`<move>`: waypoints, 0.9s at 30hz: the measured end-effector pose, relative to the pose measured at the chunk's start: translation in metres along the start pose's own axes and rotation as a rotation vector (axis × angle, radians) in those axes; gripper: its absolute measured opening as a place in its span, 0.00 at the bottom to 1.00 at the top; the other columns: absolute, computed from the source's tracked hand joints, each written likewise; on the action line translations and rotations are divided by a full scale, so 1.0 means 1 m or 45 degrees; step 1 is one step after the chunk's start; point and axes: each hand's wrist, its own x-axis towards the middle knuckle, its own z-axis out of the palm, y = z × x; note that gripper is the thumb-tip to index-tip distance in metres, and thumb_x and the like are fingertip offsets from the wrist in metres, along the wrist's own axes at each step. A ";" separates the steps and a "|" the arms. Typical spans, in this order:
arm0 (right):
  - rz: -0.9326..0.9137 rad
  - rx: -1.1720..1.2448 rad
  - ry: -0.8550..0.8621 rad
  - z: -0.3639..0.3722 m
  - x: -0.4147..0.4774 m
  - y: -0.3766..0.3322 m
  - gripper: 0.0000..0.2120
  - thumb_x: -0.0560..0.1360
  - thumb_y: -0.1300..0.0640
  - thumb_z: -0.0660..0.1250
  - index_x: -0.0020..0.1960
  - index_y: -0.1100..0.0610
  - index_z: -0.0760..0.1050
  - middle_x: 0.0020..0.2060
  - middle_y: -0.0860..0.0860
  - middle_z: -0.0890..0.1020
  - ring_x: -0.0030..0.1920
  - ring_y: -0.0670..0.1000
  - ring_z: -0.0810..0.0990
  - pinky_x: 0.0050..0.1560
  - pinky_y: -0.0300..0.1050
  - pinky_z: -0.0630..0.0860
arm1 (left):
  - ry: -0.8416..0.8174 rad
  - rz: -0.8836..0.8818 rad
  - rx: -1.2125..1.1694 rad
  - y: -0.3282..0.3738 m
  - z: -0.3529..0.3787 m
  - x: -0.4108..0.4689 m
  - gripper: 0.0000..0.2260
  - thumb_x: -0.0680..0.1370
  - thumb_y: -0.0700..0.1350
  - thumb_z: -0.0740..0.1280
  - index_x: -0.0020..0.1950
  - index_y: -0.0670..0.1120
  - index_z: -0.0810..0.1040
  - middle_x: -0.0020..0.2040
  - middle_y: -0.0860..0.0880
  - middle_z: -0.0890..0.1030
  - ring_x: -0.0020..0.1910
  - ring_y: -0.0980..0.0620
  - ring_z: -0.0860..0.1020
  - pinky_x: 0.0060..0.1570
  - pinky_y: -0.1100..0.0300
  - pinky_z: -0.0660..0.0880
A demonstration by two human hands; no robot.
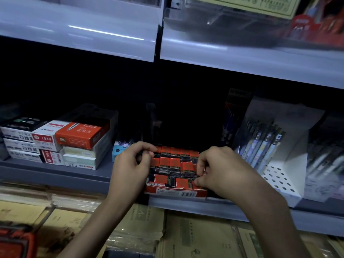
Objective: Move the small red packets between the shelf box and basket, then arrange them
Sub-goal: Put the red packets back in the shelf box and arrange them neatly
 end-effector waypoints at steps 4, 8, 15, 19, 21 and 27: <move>0.057 -0.135 0.043 0.004 -0.002 -0.009 0.06 0.75 0.58 0.73 0.48 0.55 0.76 0.43 0.53 0.79 0.45 0.55 0.80 0.43 0.48 0.79 | 0.018 -0.006 0.006 0.001 0.000 0.000 0.10 0.82 0.42 0.65 0.48 0.55 0.82 0.40 0.53 0.84 0.38 0.53 0.83 0.35 0.43 0.81; 0.073 -0.140 0.065 0.005 -0.004 -0.011 0.13 0.75 0.63 0.71 0.36 0.56 0.68 0.35 0.53 0.74 0.37 0.55 0.76 0.33 0.46 0.70 | 0.009 -0.013 0.019 0.003 -0.001 -0.001 0.10 0.82 0.42 0.65 0.48 0.56 0.82 0.40 0.53 0.84 0.37 0.52 0.83 0.34 0.42 0.80; 0.005 -0.134 0.151 -0.002 -0.014 -0.009 0.05 0.79 0.61 0.68 0.50 0.55 0.72 0.43 0.53 0.77 0.46 0.57 0.77 0.43 0.50 0.72 | 0.010 -0.024 0.008 0.004 -0.001 -0.004 0.10 0.83 0.42 0.64 0.49 0.55 0.82 0.43 0.55 0.85 0.40 0.54 0.84 0.36 0.41 0.81; -0.117 0.113 0.265 -0.004 -0.014 0.007 0.07 0.81 0.59 0.66 0.52 0.50 0.68 0.42 0.49 0.78 0.43 0.52 0.79 0.43 0.52 0.78 | 0.019 -0.018 0.007 0.006 -0.001 -0.006 0.11 0.83 0.42 0.64 0.48 0.57 0.81 0.44 0.55 0.85 0.40 0.54 0.84 0.36 0.41 0.81; -0.182 0.330 0.284 -0.007 -0.011 0.017 0.09 0.81 0.59 0.65 0.52 0.46 0.69 0.41 0.47 0.79 0.41 0.49 0.79 0.42 0.53 0.79 | 0.029 -0.002 0.011 0.006 -0.001 -0.006 0.11 0.83 0.42 0.64 0.48 0.56 0.81 0.43 0.56 0.85 0.40 0.53 0.84 0.37 0.40 0.81; -0.231 0.637 0.127 -0.008 0.003 0.034 0.11 0.81 0.58 0.67 0.58 0.43 0.76 0.47 0.46 0.80 0.40 0.46 0.82 0.42 0.42 0.79 | 0.028 0.020 0.008 -0.001 0.001 -0.003 0.10 0.82 0.43 0.64 0.48 0.57 0.82 0.40 0.51 0.84 0.39 0.45 0.83 0.35 0.38 0.80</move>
